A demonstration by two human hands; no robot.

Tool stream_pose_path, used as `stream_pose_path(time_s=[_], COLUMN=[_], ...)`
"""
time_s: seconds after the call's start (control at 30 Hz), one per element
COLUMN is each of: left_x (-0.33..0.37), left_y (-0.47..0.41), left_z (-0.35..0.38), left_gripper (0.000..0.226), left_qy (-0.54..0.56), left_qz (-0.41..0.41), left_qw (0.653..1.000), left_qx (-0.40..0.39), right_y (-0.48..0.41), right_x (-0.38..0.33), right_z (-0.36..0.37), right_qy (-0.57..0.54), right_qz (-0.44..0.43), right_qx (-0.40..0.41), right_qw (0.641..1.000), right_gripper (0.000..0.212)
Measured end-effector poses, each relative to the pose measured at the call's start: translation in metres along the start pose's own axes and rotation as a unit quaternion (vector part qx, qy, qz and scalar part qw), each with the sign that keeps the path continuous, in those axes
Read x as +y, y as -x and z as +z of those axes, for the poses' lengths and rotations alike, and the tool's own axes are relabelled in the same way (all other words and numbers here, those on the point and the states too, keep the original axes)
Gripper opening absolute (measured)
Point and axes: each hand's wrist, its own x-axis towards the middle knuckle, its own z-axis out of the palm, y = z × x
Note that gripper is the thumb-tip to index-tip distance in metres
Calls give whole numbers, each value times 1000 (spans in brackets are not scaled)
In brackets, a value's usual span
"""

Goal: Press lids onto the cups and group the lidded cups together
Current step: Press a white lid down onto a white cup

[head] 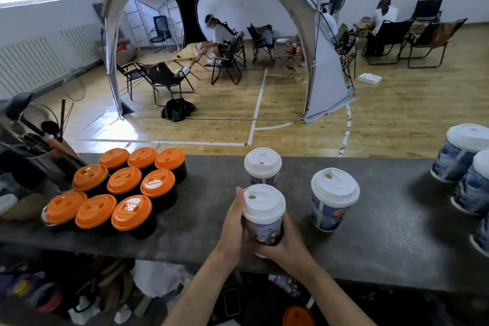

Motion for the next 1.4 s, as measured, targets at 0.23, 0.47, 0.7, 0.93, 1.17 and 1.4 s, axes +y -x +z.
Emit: stream_pose_path(time_s=[0.23, 0.47, 0.7, 0.93, 1.17, 1.4], left_x=[91, 151, 163, 231, 302, 349], left_y=[24, 46, 43, 7, -14, -32], left_z=[9, 51, 73, 103, 145, 180], left_gripper=[97, 66, 66, 41, 31, 44], left_qy=[-70, 84, 104, -22, -43, -14], left_qz=[55, -25, -21, 171, 207, 254], left_qw=[986, 959, 928, 965, 945, 937], left_qx=[-140, -270, -358, -195, -251, -238], right_y=[23, 30, 35, 2, -47, -68], right_x=[-111, -189, -208, -253, -310, -358], right_z=[6, -11, -16, -55, -78, -100], right_qy=[-191, -427, -541, -319, -269, -248], right_qz=[31, 42, 33, -40, -143, -160], right_qx=[-93, -280, -352, -156, -136, -103], right_qw=[977, 859, 763, 934, 943, 950], right_gripper=[60, 64, 71, 78, 54, 59])
